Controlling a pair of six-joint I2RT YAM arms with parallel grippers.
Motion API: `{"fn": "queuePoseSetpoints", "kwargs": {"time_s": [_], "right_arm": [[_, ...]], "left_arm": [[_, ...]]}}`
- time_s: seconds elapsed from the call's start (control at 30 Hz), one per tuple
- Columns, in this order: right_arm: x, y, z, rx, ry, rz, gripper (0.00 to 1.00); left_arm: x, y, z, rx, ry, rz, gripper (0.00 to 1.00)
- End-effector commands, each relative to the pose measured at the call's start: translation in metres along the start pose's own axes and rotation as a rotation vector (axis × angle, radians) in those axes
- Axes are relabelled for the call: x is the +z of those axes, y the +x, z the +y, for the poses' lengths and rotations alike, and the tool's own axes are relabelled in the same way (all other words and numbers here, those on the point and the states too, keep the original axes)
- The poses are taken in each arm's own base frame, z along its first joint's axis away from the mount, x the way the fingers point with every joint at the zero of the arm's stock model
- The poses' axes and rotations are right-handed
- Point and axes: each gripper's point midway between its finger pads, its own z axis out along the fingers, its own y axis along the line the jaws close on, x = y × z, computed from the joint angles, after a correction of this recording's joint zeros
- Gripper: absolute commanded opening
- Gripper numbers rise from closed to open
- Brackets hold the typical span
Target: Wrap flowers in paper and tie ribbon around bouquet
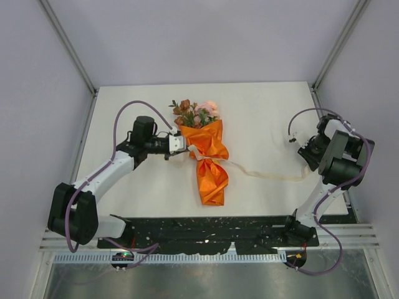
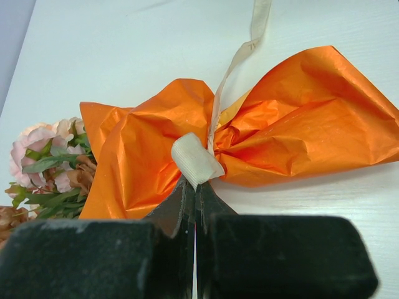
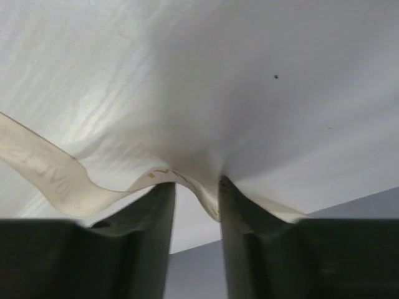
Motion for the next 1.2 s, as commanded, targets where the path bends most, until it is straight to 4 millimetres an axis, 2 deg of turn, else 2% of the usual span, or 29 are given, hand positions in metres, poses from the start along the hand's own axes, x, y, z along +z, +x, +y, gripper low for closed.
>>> {"fn": "queuePoseSetpoints", "kwargs": {"time_s": [0.0,0.03,0.07,0.1,0.13,0.2,0.23,0.27,0.3,0.4,0.43,0.47,0.5,0.53,0.57,0.6,0.63,0.67,0.7,0.73,0.83,0.87,0.9,0.93,1.03,1.07,1.1,1.13,1.17], "right_arm": [[0.017,-0.005,0.031,-0.019,-0.157,-0.032,0.13],[0.009,-0.008,0.030,-0.012,-0.154,-0.049,0.05],[-0.001,-0.014,0.042,-0.007,-0.199,-0.089,0.05],[-0.019,-0.023,0.039,-0.012,-0.172,-0.137,0.05],[-0.034,-0.035,0.053,-0.006,-0.216,-0.211,0.05],[-0.091,-0.067,0.056,-0.014,-0.162,-0.390,0.05],[-0.109,-0.086,0.065,-0.011,-0.180,-0.475,0.05],[-0.139,-0.099,0.069,-0.026,-0.151,-0.544,0.05],[-0.156,-0.122,0.082,-0.028,-0.188,-0.627,0.05],[-0.229,-0.189,0.112,-0.107,-0.195,-0.850,0.05],[-0.252,-0.211,0.132,-0.073,-0.277,-0.927,0.05],[-0.281,-0.241,0.145,-0.143,-0.271,-1.013,0.05],[-0.303,-0.259,0.167,-0.105,-0.367,-1.065,0.05],[-0.334,-0.293,0.194,-0.128,-0.419,-1.153,0.05],[-0.354,-0.309,0.206,-0.141,-0.455,-1.217,0.05],[-0.381,-0.334,0.233,-0.174,-0.516,-1.308,0.05],[-0.399,-0.347,0.241,-0.174,-0.531,-1.373,0.05],[-0.425,-0.368,0.266,-0.212,-0.601,-1.454,0.05],[-0.434,-0.379,0.275,-0.223,-0.623,-1.483,0.05],[-0.445,-0.399,0.296,-0.264,-0.677,-1.500,0.05],[-0.448,-0.447,0.322,-0.276,-0.742,-1.523,0.05],[-0.441,-0.464,0.335,-0.244,-0.816,-1.494,0.05],[-0.421,-0.485,0.339,-0.222,-0.853,-1.469,0.05],[-0.423,-0.492,0.352,-0.228,-0.886,-1.467,0.05],[-0.385,-0.522,0.370,-0.195,-0.926,-1.411,0.06],[-0.374,-0.525,0.374,-0.190,-0.940,-1.384,0.14],[-0.352,-0.531,0.374,-0.159,-0.945,-1.328,0.37],[-0.342,-0.531,0.374,-0.159,-0.946,-1.304,0.55],[-0.323,-0.529,0.365,-0.164,-0.915,-1.262,0.73]], "left_arm": [[-0.004,-0.015,0.008,0.046,-0.009,-0.026,0.00],[-0.004,-0.015,0.008,0.047,-0.009,-0.028,0.00],[-0.004,-0.015,0.008,0.044,-0.008,-0.028,0.00],[-0.004,-0.016,0.008,0.047,-0.008,-0.029,0.00],[-0.004,-0.015,0.007,0.045,-0.008,-0.029,0.00],[-0.004,-0.013,0.004,0.040,-0.004,-0.028,0.00],[-0.005,-0.012,0.004,0.042,-0.008,-0.028,0.00],[-0.005,-0.011,0.002,0.040,-0.007,-0.029,0.00],[-0.004,-0.009,-0.001,0.041,-0.003,-0.032,0.00],[-0.004,-0.005,-0.005,0.051,-0.010,-0.034,0.00],[-0.004,-0.005,-0.006,0.051,-0.010,-0.036,0.00],[-0.005,-0.006,-0.007,0.056,-0.010,-0.040,0.00],[-0.005,-0.006,-0.007,0.062,-0.013,-0.044,0.00],[-0.005,-0.007,-0.008,0.064,-0.014,-0.049,0.00],[-0.006,-0.008,-0.010,0.076,-0.014,-0.057,0.00],[-0.006,-0.008,-0.012,0.084,-0.009,-0.062,0.00],[-0.007,-0.011,-0.013,0.102,-0.013,-0.067,0.00],[-0.008,-0.010,-0.015,0.103,-0.014,-0.066,0.00],[-0.008,-0.008,-0.017,0.102,-0.014,-0.064,0.00],[-0.009,-0.008,-0.018,0.117,-0.013,-0.066,0.00],[-0.010,-0.009,-0.022,0.129,-0.009,-0.071,0.00],[-0.010,-0.009,-0.022,0.129,-0.010,-0.072,0.00],[-0.011,-0.009,-0.023,0.127,-0.011,-0.071,0.00],[-0.011,-0.008,-0.024,0.125,-0.011,-0.069,0.00],[-0.012,-0.007,-0.025,0.116,-0.019,-0.062,0.00],[-0.013,-0.006,-0.027,0.117,-0.019,-0.059,0.00],[-0.013,-0.005,-0.028,0.119,-0.018,-0.059,0.00],[-0.013,-0.004,-0.030,0.115,-0.017,-0.058,0.00],[-0.013,-0.005,-0.030,0.112,-0.019,-0.059,0.00]]}}
